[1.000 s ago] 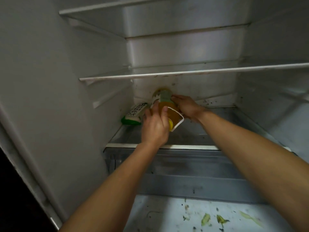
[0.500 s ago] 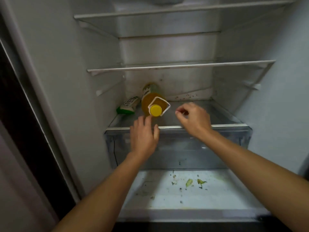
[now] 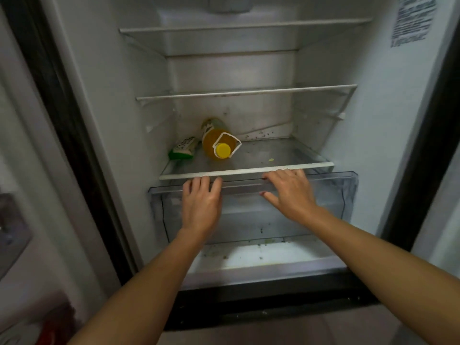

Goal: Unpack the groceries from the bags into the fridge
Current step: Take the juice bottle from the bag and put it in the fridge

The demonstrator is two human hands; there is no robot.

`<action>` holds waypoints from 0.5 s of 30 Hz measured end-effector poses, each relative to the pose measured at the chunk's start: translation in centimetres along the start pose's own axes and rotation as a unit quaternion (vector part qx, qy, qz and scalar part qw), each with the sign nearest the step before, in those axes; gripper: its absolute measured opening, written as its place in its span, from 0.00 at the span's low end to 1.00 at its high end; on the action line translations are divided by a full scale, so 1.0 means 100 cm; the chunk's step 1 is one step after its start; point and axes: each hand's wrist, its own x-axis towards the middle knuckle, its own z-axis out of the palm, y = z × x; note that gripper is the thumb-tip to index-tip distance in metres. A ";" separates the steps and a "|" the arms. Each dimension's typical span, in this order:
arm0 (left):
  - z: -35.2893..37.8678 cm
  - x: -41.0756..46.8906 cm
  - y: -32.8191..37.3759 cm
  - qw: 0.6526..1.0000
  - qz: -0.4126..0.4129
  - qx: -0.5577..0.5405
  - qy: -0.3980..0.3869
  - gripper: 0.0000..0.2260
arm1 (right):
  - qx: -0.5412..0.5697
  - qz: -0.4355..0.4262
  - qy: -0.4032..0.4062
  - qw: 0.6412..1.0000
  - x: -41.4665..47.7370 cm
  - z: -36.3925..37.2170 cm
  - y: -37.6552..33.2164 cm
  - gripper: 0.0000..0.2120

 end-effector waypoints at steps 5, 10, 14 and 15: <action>-0.026 -0.025 0.006 1.000 -0.002 -0.003 0.008 0.14 | 0.002 -0.017 0.015 1.000 -0.027 -0.014 -0.008 0.16; -0.057 -0.043 0.017 1.000 -0.017 -0.016 -0.022 0.16 | 0.008 -0.017 0.007 1.000 -0.049 -0.035 -0.018 0.16; -0.086 -0.057 0.026 0.997 -0.028 -0.016 -0.065 0.17 | 0.018 -0.008 -0.018 1.000 -0.069 -0.055 -0.028 0.18; -0.093 -0.060 0.027 0.996 -0.027 -0.017 -0.083 0.18 | 0.023 -0.003 -0.026 0.999 -0.072 -0.060 -0.030 0.18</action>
